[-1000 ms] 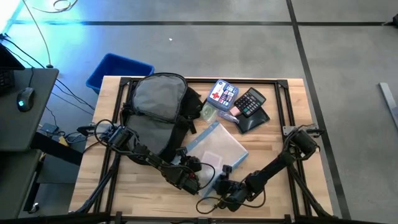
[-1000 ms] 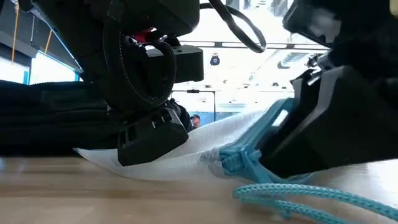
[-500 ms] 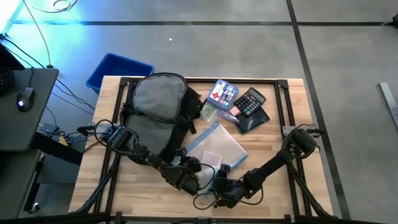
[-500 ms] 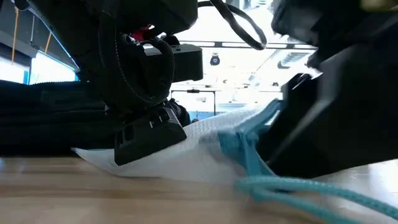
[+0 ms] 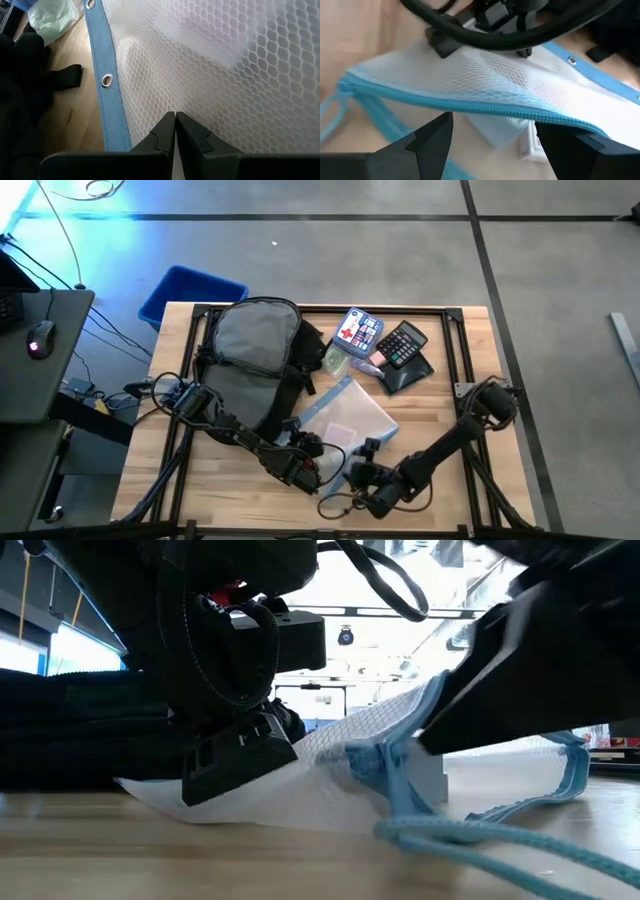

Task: Unpack backpack
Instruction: Remove the white charger adapter from the white zip bag

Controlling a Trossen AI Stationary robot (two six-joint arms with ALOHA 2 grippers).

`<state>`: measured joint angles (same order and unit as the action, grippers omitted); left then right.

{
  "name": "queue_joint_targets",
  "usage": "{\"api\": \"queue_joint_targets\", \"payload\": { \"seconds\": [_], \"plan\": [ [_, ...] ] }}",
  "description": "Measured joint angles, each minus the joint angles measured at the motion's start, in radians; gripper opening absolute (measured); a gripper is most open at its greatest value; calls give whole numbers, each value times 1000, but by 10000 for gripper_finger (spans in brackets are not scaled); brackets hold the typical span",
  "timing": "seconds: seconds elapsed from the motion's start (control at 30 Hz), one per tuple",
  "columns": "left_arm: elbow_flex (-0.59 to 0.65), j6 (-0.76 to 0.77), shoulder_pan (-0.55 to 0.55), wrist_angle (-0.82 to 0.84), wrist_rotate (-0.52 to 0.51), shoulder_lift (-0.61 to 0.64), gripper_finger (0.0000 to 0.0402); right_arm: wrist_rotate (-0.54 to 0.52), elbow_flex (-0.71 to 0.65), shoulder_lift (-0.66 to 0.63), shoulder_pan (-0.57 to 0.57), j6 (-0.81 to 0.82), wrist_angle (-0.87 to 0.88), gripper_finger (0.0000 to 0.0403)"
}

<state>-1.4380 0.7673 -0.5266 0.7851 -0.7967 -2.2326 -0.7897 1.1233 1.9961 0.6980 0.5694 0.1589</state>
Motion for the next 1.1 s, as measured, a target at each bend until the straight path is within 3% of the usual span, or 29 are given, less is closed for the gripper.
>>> {"api": "queue_joint_targets", "payload": {
  "seconds": [0.27, 0.43, 0.53, 0.67, 0.87, 1.1],
  "plan": [
    [0, 0, 0, 5, 0, 0, 0, 127, 0, 5, -102, -86, -39, 267],
    [0, -2, 1, 5, 0, 0, 0, 283, 0, 54, -123, -180, -146, 265],
    [1, -6, 1, 7, 1, 0, 0, 271, 0, 73, -114, -182, -180, 255],
    [1, -6, 0, 8, 2, 0, 0, 267, 0, 74, -98, -159, -177, 214],
    [0, 8, 0, 18, 2, 0, 0, 300, 3, 34, -61, -96, -59, 90],
    [0, 47, 0, 72, 7, 1, 0, 533, 21, -67, 17, 110, 182, 87]
  ]
}}
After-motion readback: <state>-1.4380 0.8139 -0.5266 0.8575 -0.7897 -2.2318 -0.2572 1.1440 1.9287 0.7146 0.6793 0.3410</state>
